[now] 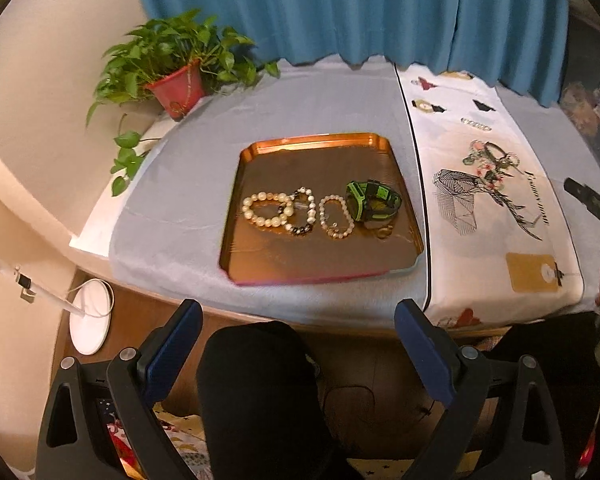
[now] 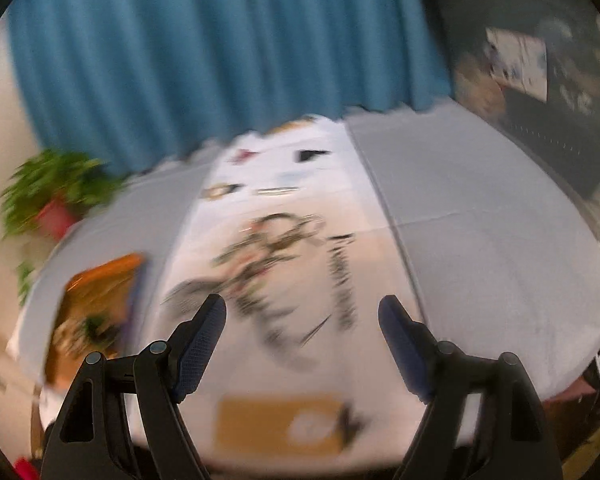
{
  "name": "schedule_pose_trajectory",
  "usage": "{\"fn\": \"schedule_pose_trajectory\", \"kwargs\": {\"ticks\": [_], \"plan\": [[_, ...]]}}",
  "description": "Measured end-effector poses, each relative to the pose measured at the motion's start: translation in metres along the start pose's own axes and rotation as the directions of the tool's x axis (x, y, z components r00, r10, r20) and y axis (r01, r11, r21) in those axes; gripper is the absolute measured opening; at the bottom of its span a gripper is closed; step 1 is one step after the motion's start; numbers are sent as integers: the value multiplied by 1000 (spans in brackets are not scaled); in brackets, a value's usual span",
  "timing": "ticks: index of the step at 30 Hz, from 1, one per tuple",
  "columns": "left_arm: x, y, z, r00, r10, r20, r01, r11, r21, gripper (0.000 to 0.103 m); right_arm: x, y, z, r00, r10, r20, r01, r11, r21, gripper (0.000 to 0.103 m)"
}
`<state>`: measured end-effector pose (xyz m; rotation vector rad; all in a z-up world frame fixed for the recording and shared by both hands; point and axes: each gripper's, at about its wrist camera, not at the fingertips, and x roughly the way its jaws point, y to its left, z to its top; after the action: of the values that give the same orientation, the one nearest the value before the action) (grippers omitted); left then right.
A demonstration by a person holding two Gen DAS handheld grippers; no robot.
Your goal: Organize jewelry
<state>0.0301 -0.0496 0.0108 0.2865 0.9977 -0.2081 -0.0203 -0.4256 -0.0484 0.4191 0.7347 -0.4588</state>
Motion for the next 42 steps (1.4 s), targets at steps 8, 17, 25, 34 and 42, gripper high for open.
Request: {"fn": "schedule_pose_trajectory", "kwargs": {"ticks": [8,17,25,34,42], "plan": [[45,-34,50,999,9,-53,-8,1000,20,95,123,-20,49,994,-48,-99,49,999,9,77],[74,-75,83,998,-9,-62,14,997,81,95,179,-6,59,978,-179,-112,159,974,-164,69],[71,-135,123,990,-140,-9,140,978,152,95,139,-59,38,958,-256,-128,253,967,-41,69],[98,-225,190,962,-270,-35,270,930,250,95,127,-73,33,976,-206,-67,199,975,-103,4],[165,-294,226,926,-286,-246,340,916,214,76,116,-94,44,989,-142,-36,141,990,-26,3]]}}
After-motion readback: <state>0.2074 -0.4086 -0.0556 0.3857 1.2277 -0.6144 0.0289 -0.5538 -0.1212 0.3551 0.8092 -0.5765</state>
